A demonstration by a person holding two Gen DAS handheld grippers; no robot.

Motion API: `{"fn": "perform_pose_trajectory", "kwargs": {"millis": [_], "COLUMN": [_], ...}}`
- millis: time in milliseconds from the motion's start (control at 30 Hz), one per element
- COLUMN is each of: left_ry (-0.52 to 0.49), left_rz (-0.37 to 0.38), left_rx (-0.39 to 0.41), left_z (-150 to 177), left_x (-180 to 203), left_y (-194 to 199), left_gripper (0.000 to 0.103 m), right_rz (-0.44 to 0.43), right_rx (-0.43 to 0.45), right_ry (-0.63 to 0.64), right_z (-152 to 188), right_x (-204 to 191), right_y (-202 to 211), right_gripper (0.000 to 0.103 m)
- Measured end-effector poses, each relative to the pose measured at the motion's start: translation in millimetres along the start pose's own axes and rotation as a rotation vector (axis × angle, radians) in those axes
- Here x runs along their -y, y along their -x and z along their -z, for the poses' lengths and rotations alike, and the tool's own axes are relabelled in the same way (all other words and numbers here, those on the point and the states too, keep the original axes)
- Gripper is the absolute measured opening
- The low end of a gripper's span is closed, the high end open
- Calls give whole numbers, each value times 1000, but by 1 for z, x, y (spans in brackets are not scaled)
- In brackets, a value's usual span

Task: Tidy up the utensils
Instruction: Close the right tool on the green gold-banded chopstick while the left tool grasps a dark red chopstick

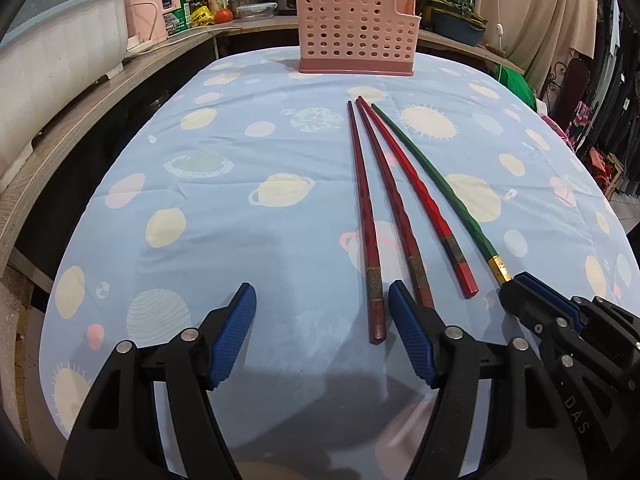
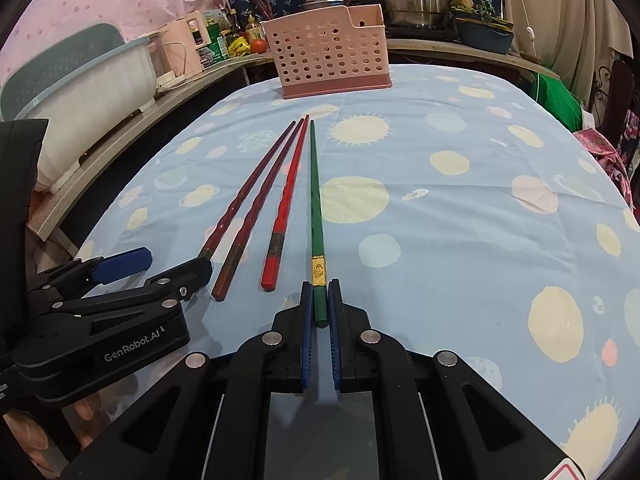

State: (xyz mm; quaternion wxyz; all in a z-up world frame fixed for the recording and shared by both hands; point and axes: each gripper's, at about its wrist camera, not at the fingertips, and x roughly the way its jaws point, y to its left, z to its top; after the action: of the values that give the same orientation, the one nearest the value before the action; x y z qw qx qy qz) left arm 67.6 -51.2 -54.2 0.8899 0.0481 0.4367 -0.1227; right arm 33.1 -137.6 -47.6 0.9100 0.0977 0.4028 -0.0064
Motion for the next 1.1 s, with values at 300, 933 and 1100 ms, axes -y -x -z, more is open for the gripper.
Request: {"fn": "perform_pose_trajectory", "kwargs": {"millis": [300,933,1100], "left_ry": [-8,49,78], "left_rz": [2,42,60], "left_rx": [16,-18,-13], "left_z": [0,-4,-10], "left_x": [1,-10,-18], "left_y": [1,4,14], "left_gripper": [50,7,7], "right_rz": [1,-21,-33], "right_rx": [1,22,70], "right_ry": [1,-37,-67], "right_z": [1,-2,-14], "right_x": [0,7,14], "right_y": [0,12,29], "right_gripper": [7,7,7]}}
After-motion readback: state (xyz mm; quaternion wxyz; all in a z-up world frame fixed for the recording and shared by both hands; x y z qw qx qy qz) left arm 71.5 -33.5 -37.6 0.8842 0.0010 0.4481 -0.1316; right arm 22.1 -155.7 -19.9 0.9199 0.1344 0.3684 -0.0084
